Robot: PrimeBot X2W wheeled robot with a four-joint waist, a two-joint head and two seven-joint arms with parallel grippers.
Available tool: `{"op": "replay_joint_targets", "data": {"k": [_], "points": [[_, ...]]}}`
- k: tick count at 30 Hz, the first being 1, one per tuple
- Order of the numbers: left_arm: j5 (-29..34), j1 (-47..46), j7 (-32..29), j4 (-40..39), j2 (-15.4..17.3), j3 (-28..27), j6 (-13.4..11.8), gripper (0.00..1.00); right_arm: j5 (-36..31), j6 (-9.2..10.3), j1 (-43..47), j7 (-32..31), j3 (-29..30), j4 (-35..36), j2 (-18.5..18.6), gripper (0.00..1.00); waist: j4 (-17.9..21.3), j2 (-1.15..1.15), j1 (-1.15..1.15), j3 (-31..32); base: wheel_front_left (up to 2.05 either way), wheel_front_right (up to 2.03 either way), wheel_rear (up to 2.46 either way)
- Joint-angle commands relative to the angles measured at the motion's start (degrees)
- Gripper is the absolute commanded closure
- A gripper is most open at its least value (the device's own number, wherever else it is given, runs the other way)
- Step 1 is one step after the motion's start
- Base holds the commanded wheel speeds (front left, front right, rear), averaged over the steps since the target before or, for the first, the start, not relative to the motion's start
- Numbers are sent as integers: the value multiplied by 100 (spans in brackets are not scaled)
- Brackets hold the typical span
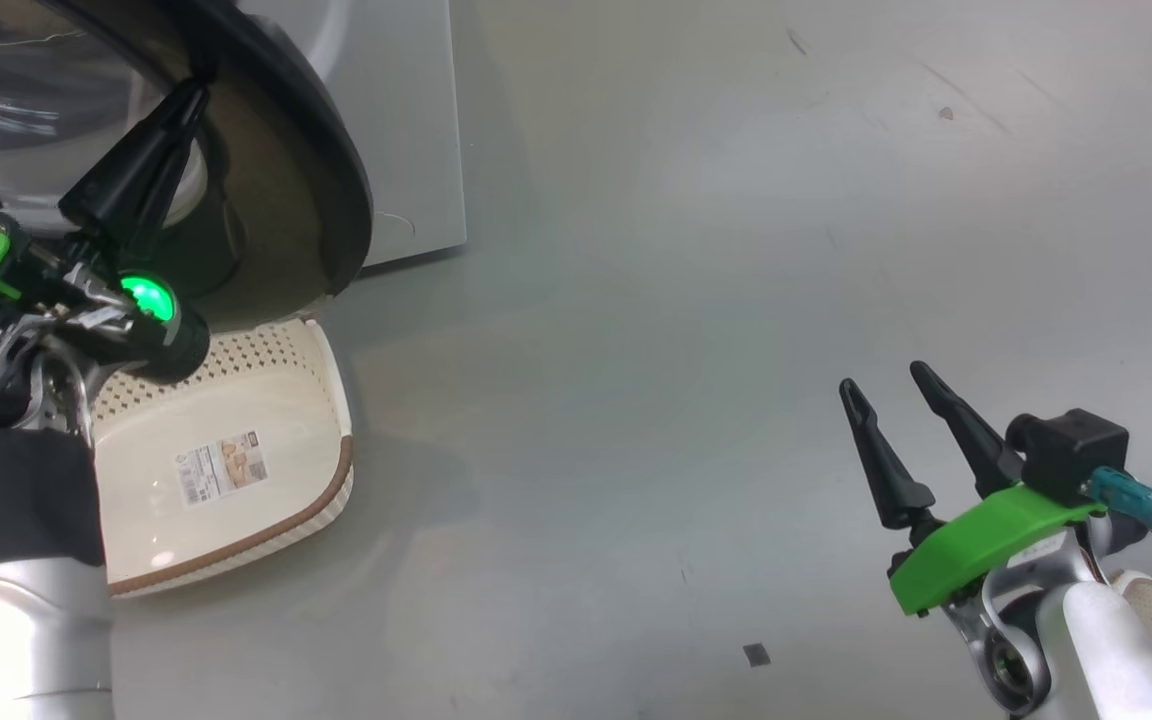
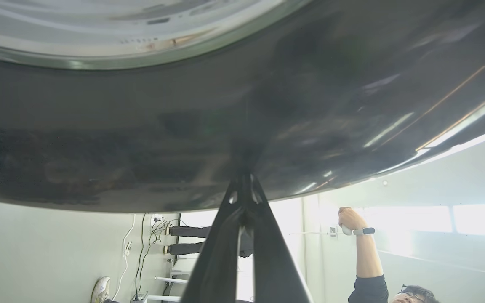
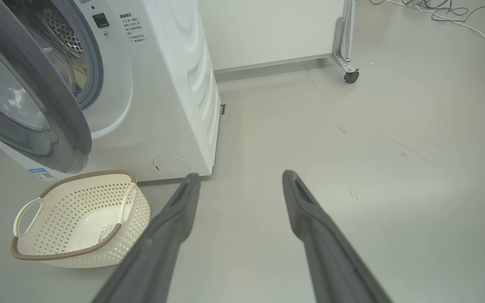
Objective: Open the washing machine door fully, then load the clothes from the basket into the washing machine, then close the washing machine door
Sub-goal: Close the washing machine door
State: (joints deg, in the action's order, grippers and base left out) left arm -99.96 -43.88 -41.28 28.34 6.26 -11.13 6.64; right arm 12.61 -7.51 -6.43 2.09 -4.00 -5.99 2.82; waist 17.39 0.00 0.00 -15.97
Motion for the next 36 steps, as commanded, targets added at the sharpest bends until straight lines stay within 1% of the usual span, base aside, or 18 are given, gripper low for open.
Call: {"op": "replay_joint_targets", "data": {"k": [1, 8, 14, 17, 20, 23, 24, 25, 26, 27, 30, 32, 36], "points": [[63, -256, 45, -123, 261, -190, 59, 100, 45, 2, -207, 70, -108, 143, 6, 0, 23, 0, 0, -9, 0, 0, 0], [81, -284, 118, 59, 255, -313, 78, 100, 79, 2, -213, 115, -108, 74, 6, 0, 30, 0, 0, -11, 0, 0, 0], [-27, -148, -17, -2, 143, -425, 83, 100, 79, 2, -235, 138, -3, 34, 6, 0, -132, 0, 0, 17, 0, 0, 0], [-14, -12, -48, -183, 59, -453, 83, 100, 53, 2, -251, 135, 104, 43, 6, 0, -264, 0, 0, 36, 0, 0, 0], [33, 163, -79, -525, -40, -463, 83, 100, -17, 2, -269, 128, 233, 87, 6, 0, -433, 0, 0, 57, 0, 0, 0], [438, 422, 145, -987, -82, -415, 84, 100, -100, 2, -280, 102, 362, 143, 6, 0, -597, 0, 0, 114, 0, 0, 0], [617, 525, 298, -1125, -95, -408, 84, 91, -128, 2, -278, 88, 401, 155, 6, 0, -644, 0, 0, 145, 0, 0, 0], [817, 637, 446, -1248, -106, -373, 84, 68, -160, 2, -274, 78, 441, 167, 6, 0, -697, 0, 0, 185, 0, 0, 0], [1106, 763, 598, -1394, -85, -286, 84, 52, -185, 2, -264, 63, 482, 181, 6, 0, -748, 0, 0, 219, 0, 0, 0], [1417, 894, 774, -1541, -61, -179, 84, 0, -210, 2, -253, 49, 526, 198, 6, 0, -803, 0, 0, 250, 0, 0, 0], [1887, 1263, 1209, -1891, -117, 85, 84, 0, -282, 2, -206, 1, 636, 249, 6, 0, -964, 0, 0, 371, 0, 0, 0], [2252, 1494, 1553, -2083, -83, 245, 84, 0, -336, 2, -177, -42, 669, 287, 6, 0, -1046, 0, 0, 444, 0, 0, 0], [3099, 1951, 2383, -2340, 96, 589, 84, 0, -411, 2, -103, -128, 693, 345, 6, 0, -1165, 0, 0, 611, 0, 0, 0]]}}
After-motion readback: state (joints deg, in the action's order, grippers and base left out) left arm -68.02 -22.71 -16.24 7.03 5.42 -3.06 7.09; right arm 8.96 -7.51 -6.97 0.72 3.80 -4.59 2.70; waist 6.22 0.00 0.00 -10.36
